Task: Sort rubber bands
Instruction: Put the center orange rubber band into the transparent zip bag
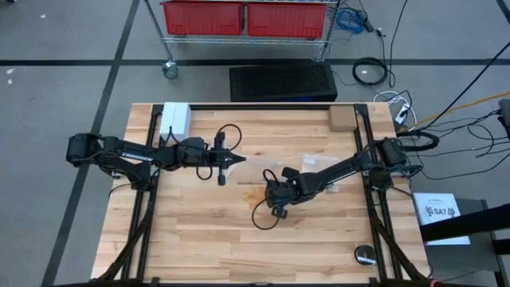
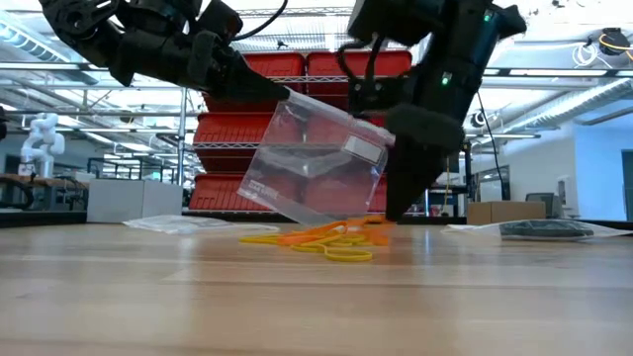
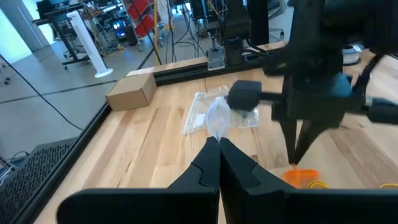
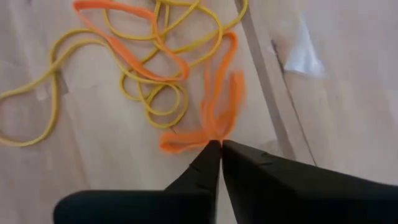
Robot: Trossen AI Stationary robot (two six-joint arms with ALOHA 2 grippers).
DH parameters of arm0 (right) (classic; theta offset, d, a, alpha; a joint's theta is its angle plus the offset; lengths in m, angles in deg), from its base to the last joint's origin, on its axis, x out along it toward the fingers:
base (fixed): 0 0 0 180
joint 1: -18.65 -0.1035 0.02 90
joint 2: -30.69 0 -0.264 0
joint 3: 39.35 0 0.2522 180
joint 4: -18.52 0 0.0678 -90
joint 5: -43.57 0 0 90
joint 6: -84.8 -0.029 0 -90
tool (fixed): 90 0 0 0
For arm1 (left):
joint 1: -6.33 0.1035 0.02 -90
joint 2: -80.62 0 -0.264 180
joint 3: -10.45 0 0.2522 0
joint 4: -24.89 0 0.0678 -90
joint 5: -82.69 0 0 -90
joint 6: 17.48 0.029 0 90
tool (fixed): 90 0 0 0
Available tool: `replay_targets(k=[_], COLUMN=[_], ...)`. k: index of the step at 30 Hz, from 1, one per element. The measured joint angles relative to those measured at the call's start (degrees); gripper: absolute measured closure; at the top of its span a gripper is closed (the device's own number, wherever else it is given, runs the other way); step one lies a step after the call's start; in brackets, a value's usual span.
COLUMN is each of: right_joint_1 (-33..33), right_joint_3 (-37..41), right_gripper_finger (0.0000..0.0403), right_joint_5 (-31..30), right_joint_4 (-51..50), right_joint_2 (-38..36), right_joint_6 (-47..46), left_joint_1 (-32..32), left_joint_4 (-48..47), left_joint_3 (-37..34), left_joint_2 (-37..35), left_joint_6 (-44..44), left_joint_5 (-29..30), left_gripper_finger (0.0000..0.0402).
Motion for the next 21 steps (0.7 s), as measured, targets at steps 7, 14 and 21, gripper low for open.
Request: replay_targets(k=[7,14,21], right_joint_1=[-0.9,-2.0,-1.6], right_joint_3=[0.0,0.0,-5.0], right_gripper_finger=[0.0401,0.0402,0.0403], right_joint_5=[-0.8,-7.7,-12.7], right_joint_4=[-1.5,-0.9,-1.2], right_joint_2=[-6.7,-14.7,-16.9], right_joint_6=[-0.3,1.5,9.0], left_joint_1=[0.0,0.0,0.0], left_joint_4=[-0.1,-0.2,-0.2], left_joint_3=[0.0,0.0,0.0], left_joint_2=[0.0,0.0,0.0], left_joint_6=[0.1,0.1,0.0], left_joint_5=[0.0,0.0,-0.3], left_gripper_finger=[0.0402,0.0402,0.0402])
